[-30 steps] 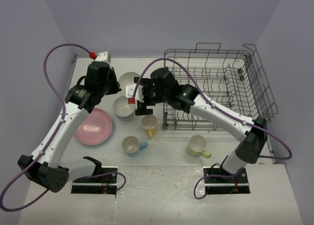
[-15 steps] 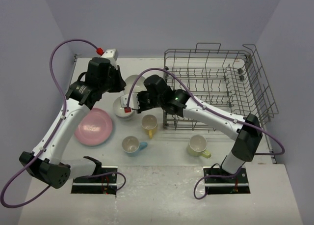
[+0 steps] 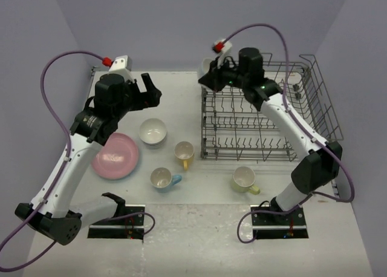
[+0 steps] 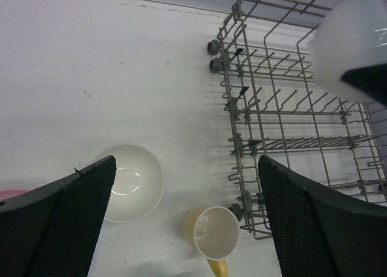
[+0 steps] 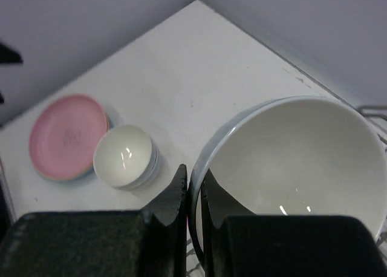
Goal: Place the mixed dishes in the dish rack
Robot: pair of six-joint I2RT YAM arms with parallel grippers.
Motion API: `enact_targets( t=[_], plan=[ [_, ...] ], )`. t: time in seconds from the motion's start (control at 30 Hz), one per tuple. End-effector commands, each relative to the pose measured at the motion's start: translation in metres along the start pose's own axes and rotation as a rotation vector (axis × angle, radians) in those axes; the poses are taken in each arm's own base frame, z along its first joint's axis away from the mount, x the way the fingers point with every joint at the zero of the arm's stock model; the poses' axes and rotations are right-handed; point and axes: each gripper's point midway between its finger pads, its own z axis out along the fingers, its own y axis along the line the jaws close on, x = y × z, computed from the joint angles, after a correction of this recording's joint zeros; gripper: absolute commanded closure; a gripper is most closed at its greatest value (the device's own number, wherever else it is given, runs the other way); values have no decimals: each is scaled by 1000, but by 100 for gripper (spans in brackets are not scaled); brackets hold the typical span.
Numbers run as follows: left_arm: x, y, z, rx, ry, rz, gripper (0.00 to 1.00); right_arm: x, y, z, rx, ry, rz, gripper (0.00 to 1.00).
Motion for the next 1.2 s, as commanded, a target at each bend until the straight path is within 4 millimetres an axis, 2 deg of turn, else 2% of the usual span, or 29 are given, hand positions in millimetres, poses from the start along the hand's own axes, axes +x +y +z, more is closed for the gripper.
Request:
enact_targets(
  t=[0.0, 0.03, 0.07, 0.1, 0.2, 0.23, 0.27, 0.3, 0.37, 0.4, 0.47, 0.5, 0.57, 0.6, 0.77, 0.9, 0.93, 0.97, 1.03, 1.07, 1.13, 1.17],
  plan=[
    [-9, 16, 2, -83, -76, -21, 0, -75, -6, -44, -130, -209, 407, 100],
    [-6, 21, 4, -110, -72, -16, 0, -72, -25, -50, -119, -215, 481, 100],
    [1, 27, 10, -134, -50, -11, 0, -71, -34, -45, -147, -220, 600, 100],
    [5, 33, 13, -165, -43, -9, 0, -65, -48, -49, -151, -214, 673, 100],
    [23, 44, 24, -213, 10, -3, 0, -56, -79, -38, -188, -236, 847, 100],
    [27, 48, 28, -231, 21, -1, 0, -53, -77, -37, -246, -217, 880, 100],
    [29, 50, 29, -239, 24, 0, 0, -60, -80, -36, -293, -243, 917, 100],
    [32, 53, 31, -247, 32, 2, 0, -48, -92, -26, -299, -234, 966, 100],
    [36, 54, 36, -252, 42, 3, 0, -45, -99, -17, -316, -239, 1011, 100],
    [39, 56, 38, -256, 50, 4, 0, -36, -109, -9, -302, -234, 1038, 100],
    [47, 58, 43, -265, 78, -1, 0, -26, -121, -2, -278, -235, 1077, 100],
    [52, 61, 45, -274, 94, -3, 0, -15, -131, 4, -261, -229, 1105, 100],
    [58, 68, 49, -294, 117, -10, 0, -8, -141, 7, -263, -240, 1138, 100],
    [63, 70, 51, -298, 134, -17, 0, 3, -148, 13, -259, -236, 1157, 100],
    [77, 77, 62, -298, 179, -41, 0, 25, -167, 21, -229, -244, 1211, 100],
    [81, 78, 69, -302, 196, -50, 0, 39, -173, 20, -204, -245, 1239, 100],
    [81, 79, 70, -303, 197, -52, 0, 37, -172, 17, -210, -259, 1236, 100],
    [81, 80, 71, -305, 197, -54, 0, 48, -175, 15, -194, -257, 1263, 100],
    [82, 80, 73, -305, 198, -56, 0, 50, -176, 13, -189, -282, 1271, 100],
    [82, 80, 74, -302, 200, -59, 0, 60, -178, 14, -181, -277, 1297, 100],
    [84, 82, 76, -307, 208, -60, 0, 63, -179, 15, -193, -283, 1318, 100],
    [83, 83, 76, -309, 205, -63, 0, 71, -179, 18, -190, -275, 1338, 100]
  ],
)
